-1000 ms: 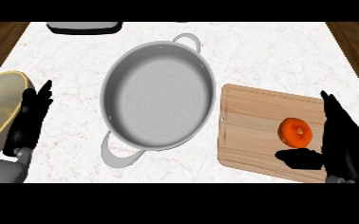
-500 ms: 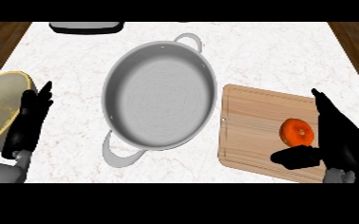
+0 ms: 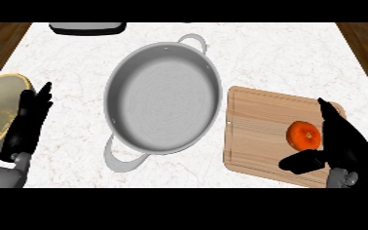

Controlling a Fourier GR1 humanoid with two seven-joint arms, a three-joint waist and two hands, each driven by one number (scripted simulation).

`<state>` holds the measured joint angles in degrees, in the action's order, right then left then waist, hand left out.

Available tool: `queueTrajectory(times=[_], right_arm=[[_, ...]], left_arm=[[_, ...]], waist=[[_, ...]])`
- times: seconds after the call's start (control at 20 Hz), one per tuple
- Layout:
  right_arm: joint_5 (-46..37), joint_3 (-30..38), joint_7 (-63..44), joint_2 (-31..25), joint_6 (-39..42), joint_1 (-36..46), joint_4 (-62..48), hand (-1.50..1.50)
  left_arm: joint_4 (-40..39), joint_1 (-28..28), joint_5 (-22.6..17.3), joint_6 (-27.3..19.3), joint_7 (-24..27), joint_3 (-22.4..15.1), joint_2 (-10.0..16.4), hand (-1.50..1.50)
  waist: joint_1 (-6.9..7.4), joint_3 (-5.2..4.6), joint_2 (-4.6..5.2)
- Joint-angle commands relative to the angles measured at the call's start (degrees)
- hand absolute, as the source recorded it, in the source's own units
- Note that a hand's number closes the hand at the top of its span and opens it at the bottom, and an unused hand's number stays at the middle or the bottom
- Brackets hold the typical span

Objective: Pick the squash from the cutting board and place it in the pot

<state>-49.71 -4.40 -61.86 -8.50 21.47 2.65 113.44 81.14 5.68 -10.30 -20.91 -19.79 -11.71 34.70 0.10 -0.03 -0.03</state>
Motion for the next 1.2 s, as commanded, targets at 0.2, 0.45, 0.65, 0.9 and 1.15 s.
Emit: queueTrajectory(times=[0.2,0.45,0.65,0.9,1.15], right_arm=[[-2.60,3.00,-3.35,2.06,1.80,3.67,-6.23,-1.50],[-6.99,3.18,3.16,2.15,-3.58,3.30,-14.47,-1.50],[-5.61,5.66,-2.73,3.53,3.58,6.63,-11.72,-1.50],[-5.85,7.20,2.55,3.69,0.19,2.50,-15.37,-1.50],[-5.80,8.14,4.74,4.45,-1.48,1.88,-16.54,-1.50]], left_arm=[[0.92,-1.80,2.98,0.61,1.14,1.92,-3.37,0.00],[-0.26,0.21,4.13,3.29,-0.65,3.21,-3.87,0.00],[-1.46,-0.45,5.92,3.24,0.64,3.75,-5.70,0.00],[1.13,-0.37,7.51,4.48,-2.22,5.98,-4.95,0.00],[1.24,-2.42,9.38,6.59,-0.21,7.53,-8.09,0.00]], waist=[[0.04,0.02,0.01],[0.10,0.04,0.09],[-0.04,0.01,0.05],[-0.07,0.03,0.02],[-0.08,0.03,0.00]])
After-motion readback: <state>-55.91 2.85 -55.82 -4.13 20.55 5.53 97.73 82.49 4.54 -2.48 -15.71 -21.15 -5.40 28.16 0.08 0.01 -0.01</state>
